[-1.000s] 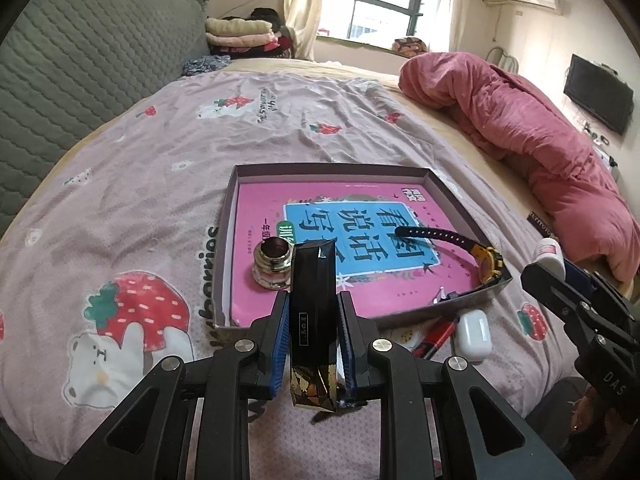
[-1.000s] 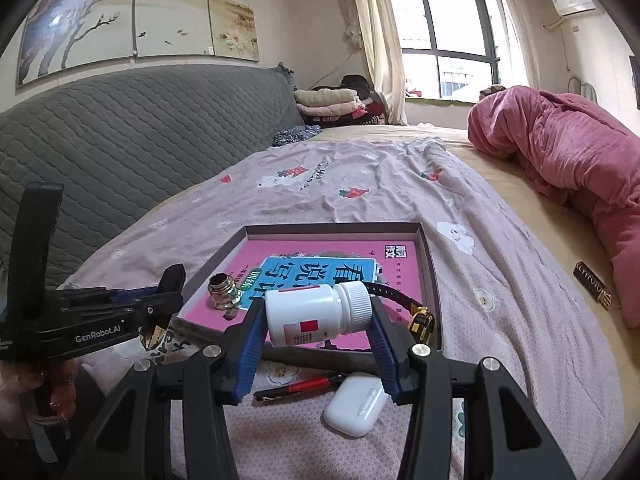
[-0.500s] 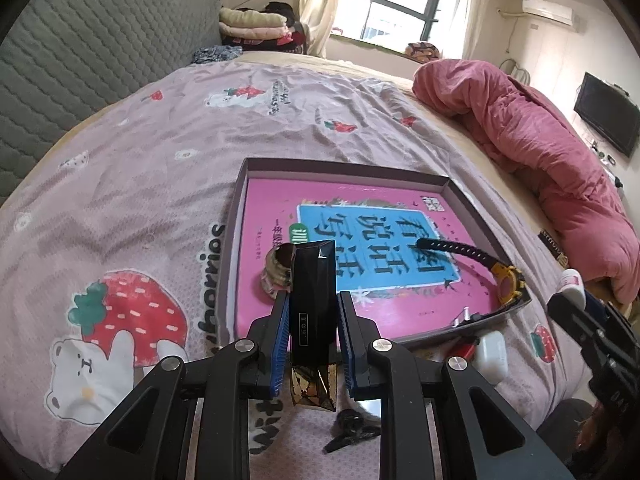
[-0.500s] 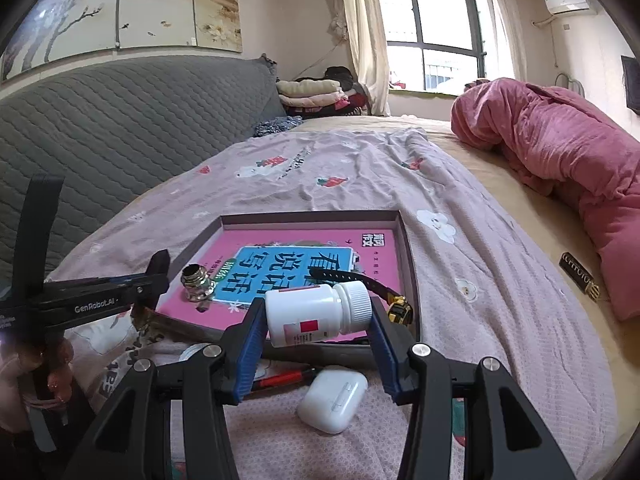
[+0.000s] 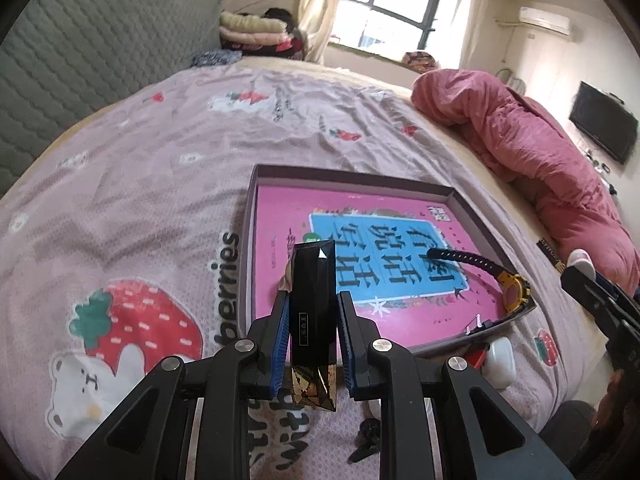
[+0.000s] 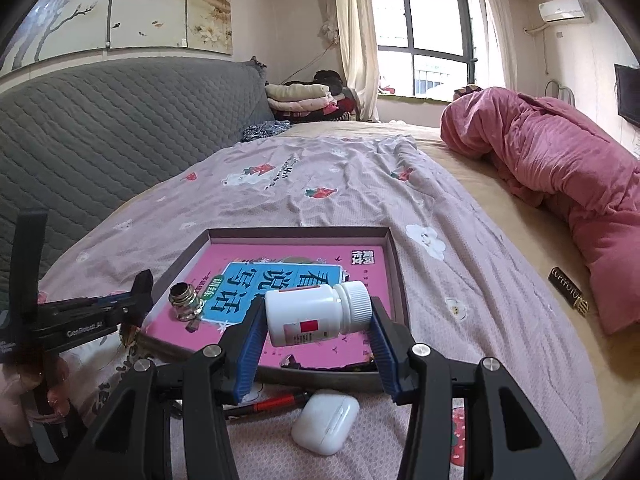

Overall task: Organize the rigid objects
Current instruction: 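Lift and carry the clipper and pill bottle over the tray with both tools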

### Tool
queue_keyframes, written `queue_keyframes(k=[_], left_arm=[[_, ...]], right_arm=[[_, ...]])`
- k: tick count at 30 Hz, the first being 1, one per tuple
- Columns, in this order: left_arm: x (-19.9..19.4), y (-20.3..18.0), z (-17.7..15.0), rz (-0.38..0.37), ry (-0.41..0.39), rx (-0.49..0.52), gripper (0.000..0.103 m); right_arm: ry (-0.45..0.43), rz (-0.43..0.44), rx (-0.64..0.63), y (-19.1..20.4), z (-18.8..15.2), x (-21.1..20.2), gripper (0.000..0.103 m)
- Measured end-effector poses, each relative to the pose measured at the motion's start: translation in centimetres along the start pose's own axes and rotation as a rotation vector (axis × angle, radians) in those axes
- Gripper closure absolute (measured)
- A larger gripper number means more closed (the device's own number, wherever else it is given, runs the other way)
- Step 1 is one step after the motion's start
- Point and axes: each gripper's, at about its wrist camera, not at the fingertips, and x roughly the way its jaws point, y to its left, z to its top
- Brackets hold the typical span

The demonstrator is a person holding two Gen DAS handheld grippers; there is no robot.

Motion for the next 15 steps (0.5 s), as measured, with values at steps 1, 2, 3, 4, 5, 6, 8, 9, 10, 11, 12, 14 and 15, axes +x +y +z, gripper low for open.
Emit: queue_keyframes(k=[1,2,3,4,5,6,8,9,10,11,12,14,15], left_arm=[[0.1,0.0,0.0,-0.003,-0.001,0.003,0.08],[0.2,0.0,0.1,-0.016,-0.005,0.0,0.08],[0.3,0.1,0.2,-0.028,-0.006,-0.003,0.08],[0.4,0.0,0.3,-0.029,-0.007,-0.001,0.08],[0.5,-0.1,0.3,-0.025,-0.008,0.005,0.08],[0.6,-0.1,0.3,-0.026,-0.009,0.01,0.08],[0.8,0.0,0.2,-0.043,-0.002,0.002,0.08],[0.9,0.0,0.2,-0.051,0.003,-0.003,0.08],[1.0,0.1,0.1,-0.053,0.006,-0.004,0.08],[1.1,0.0,0.1,-0.056,0.008,-0.005,0.08],[1.2,0.1,0.1,-0.065,0.011,-0.008,0.08],[1.4,0.0,0.0,-0.069,0.011,-0.003,0.08],[1.3,0.0,0.0,-0.072,0.009,0.001,0.08]], right_arm=[[0.0,-0.007,-0.003,-0.1,0.0,0.0,0.054],[0.001,-0.011,-0.004,-0.1,0.0,0.0,0.054],[0.005,-0.015,-0.005,-0.1,0.0,0.1,0.054],[0.009,-0.02,-0.005,-0.1,0.0,0.2,0.054],[0.011,-0.021,-0.004,-0.1,0.0,0.3,0.054],[0.014,-0.023,-0.001,-0.2,0.1,0.4,0.054],[0.016,-0.026,-0.003,-0.1,0.3,0.5,0.054],[0.016,-0.031,-0.009,0.0,0.5,0.6,0.054],[0.016,-0.034,-0.013,0.1,0.7,0.6,0.054],[0.015,-0.039,-0.017,0.2,0.8,0.7,0.054],[0.016,-0.042,-0.019,0.2,0.9,0.8,0.054],[0.022,-0.046,-0.017,0.3,1.1,1.1,0.054],[0.024,-0.049,-0.014,0.3,1.1,1.3,0.054]])
